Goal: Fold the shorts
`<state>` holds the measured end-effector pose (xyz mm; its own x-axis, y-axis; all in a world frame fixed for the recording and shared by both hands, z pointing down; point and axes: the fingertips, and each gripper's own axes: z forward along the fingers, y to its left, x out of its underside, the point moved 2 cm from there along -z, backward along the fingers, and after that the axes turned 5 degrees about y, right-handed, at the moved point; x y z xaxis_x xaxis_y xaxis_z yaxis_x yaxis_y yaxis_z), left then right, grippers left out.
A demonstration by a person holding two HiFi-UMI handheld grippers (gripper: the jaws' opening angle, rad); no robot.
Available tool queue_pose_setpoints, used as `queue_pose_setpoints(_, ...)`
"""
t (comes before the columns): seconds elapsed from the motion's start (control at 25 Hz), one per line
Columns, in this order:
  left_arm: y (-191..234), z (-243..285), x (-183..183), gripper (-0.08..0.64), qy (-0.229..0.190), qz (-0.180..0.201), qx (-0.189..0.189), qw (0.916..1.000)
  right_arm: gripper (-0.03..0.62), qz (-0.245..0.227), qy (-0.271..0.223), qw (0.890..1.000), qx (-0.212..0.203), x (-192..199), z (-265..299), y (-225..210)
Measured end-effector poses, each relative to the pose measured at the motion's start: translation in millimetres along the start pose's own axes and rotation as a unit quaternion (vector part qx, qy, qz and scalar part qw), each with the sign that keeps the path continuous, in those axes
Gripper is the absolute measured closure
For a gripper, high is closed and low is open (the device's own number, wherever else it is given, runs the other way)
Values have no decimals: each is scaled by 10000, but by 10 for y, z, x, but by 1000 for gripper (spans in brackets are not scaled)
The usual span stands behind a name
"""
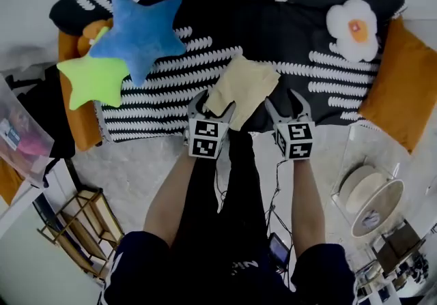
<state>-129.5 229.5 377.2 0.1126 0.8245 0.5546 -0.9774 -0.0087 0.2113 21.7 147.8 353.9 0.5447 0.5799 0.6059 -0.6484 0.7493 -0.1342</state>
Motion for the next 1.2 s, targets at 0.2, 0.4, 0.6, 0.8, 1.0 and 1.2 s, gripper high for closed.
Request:
queue_pose_setpoints(0.2, 37, -455, -450, 222, -455, 264, 42, 9986, 314, 265, -323, 9989, 235, -373, -369, 220)
queue_pose_setpoints(0.4, 173, -863, -1143, 222, -1353, -273, 182, 9903, 322, 419, -777, 9946, 541, -885, -735, 326)
queue_pose_setpoints(0.6, 230, -1374, -1799, 222, -2161, -157, 301, 9758, 319, 43, -1207, 9891, 843, -1343, -1094, 481)
queue_pose_setpoints(0.8, 129, -1914, -2269, 222, -2738, 477, 372, 9599, 316, -206, -1832, 9768, 1086, -1840, -1566, 594)
queue_pose_setpoints(1.0, -97, -2497, -2676, 222, -3317, 906, 611, 9370, 308, -303, -2615, 9553, 1344, -2299, -2177, 721)
queue_pose_setpoints(1.2, -271, -3269, -2925, 222, -3996, 1350, 520, 9052, 308, -622, -3312, 9272, 1637, -2653, -2841, 966)
